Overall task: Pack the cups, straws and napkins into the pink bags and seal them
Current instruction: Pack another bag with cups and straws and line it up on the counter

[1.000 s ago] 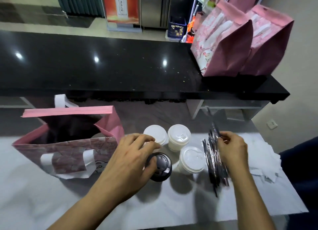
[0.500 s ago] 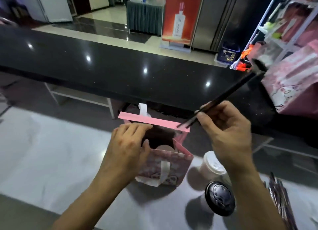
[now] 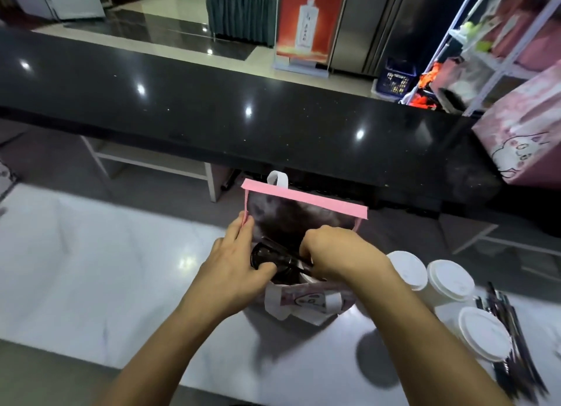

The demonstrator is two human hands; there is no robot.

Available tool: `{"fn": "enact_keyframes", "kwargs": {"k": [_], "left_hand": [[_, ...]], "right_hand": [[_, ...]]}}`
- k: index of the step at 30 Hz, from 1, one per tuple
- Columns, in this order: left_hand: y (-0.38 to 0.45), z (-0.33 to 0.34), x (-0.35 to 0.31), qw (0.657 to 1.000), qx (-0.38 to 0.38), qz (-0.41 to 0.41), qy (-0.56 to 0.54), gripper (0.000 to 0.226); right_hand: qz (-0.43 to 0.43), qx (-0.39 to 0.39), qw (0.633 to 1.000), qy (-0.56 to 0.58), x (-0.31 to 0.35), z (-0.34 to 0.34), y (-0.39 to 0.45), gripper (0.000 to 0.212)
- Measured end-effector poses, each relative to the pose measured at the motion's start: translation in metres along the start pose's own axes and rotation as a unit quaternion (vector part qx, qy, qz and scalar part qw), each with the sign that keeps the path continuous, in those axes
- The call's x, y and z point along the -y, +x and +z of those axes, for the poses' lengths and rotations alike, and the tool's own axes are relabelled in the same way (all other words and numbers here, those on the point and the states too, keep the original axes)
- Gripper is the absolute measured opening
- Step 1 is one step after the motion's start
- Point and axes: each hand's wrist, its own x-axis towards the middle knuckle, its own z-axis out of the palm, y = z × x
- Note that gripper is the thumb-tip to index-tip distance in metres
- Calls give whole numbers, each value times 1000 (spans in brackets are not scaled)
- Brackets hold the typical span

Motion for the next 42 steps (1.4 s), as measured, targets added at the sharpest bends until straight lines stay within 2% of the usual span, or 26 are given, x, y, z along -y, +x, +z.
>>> {"fn": "enact_keyframes", "kwargs": {"k": [2, 4, 8, 11, 15, 18, 24, 36, 39, 42], "left_hand": [[-1, 0, 2, 1000, 7, 8, -6, 90], [-1, -1, 3, 1000, 10, 17, -3, 89], [0, 2, 1, 998, -27, 44, 38, 66], [3, 5, -5, 980, -100, 130, 113, 43], [5, 16, -28, 958, -122, 213, 149, 35], [4, 34, -57, 944, -115, 267, 159, 35], [5, 85, -114, 925, -60, 339, 161, 36], [-9, 230, -234, 910, 28, 391, 134, 37], [-14, 260, -256, 908, 43, 394, 138, 34], [-17, 287, -274, 909, 62, 386, 146, 34]], "right_hand": [[11, 47, 999, 7, 5, 0, -1, 28], [6, 41, 998, 50, 5, 1, -2, 32], [-5, -74, 991, 114, -1, 5, -8, 27], [-13, -168, 971, 170, -11, 11, -18, 30], [-16, -320, 927, 195, -31, 30, -39, 36], [25, -378, 905, 195, -53, 46, -60, 36], [106, -396, 887, 210, -108, 83, -109, 39], [243, -370, 865, 236, -258, 180, -221, 33], [305, -377, 839, 248, -300, 216, -239, 27], [414, -375, 794, 240, -352, 257, -251, 21]]}}
